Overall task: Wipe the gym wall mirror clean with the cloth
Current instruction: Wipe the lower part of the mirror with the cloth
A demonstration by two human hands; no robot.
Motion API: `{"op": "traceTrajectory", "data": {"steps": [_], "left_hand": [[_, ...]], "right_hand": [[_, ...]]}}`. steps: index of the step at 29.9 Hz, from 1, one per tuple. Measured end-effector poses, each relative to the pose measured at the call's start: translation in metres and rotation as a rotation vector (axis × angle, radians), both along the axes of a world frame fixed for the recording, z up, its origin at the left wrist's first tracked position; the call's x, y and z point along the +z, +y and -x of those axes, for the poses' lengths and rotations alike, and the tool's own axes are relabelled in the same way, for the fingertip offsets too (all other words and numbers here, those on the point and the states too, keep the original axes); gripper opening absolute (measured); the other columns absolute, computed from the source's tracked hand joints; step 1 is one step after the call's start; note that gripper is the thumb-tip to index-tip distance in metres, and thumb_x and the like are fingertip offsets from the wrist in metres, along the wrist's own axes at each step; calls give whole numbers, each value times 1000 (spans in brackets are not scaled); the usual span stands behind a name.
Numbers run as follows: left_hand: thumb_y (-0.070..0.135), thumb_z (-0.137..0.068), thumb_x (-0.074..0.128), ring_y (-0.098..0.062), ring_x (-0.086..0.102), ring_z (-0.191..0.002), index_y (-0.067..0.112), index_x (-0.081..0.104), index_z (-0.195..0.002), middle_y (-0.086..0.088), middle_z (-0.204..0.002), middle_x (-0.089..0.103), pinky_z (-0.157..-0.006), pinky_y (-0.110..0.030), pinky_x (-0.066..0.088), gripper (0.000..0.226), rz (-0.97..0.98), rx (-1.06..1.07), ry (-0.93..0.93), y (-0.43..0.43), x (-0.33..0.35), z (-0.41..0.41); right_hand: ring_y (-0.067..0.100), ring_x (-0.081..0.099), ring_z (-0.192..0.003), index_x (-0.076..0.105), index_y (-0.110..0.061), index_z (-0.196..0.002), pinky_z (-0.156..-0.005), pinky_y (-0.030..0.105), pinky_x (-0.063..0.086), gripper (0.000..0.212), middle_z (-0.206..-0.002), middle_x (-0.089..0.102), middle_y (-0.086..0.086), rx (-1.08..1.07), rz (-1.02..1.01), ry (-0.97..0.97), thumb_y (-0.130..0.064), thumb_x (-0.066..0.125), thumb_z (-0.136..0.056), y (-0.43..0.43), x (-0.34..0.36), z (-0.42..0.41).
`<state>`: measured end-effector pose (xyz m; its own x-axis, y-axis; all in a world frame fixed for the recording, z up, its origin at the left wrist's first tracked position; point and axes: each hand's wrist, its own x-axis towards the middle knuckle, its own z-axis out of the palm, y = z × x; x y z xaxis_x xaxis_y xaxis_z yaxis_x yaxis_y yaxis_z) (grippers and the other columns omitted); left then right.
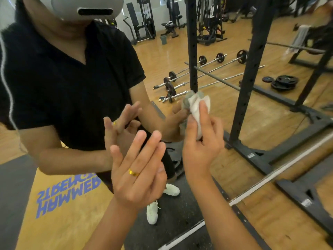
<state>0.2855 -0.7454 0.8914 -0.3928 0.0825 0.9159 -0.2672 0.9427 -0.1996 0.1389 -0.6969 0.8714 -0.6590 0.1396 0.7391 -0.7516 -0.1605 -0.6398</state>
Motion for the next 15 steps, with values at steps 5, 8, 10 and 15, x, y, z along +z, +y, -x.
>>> {"op": "traceTrajectory", "data": {"steps": [5, 8, 10, 15], "left_hand": [[10, -95, 59, -27, 45, -144, 4, 64, -133, -12, -144, 56, -128, -47, 7, 39, 14, 97, -81, -4, 2, 29], [12, -95, 59, -24, 40, -148, 8, 65, -131, -10, -143, 58, -128, -47, 11, 37, 65, 155, -75, -9, -2, 34], [12, -95, 59, -24, 37, -150, 9, 63, -133, -10, -143, 57, -126, -51, 17, 38, 61, 166, -69, -9, -4, 36], [9, -94, 58, -26, 35, -151, 6, 61, -133, -14, -142, 59, -121, -57, 23, 39, 100, 194, -98, -10, -3, 36]], "right_hand": [[13, 50, -70, 59, -10, -134, -58, 24, 46, 29, -90, 58, 7, -25, -217, 388, -13, 59, -105, 18, -13, 33], [2, 45, -74, 63, -4, -134, -63, 16, 43, 33, -98, 52, 5, -97, -146, 141, -11, 61, -102, 27, -13, 74], [-5, 47, -75, 64, 2, -135, -67, 9, 41, 36, -95, 56, 13, -92, -44, -123, -10, 62, -101, 29, -8, 96], [6, 56, -77, 58, -7, -138, -66, 18, 47, 38, -96, 57, 8, -4, 60, -173, -14, 63, -101, 21, -10, 69]]}}
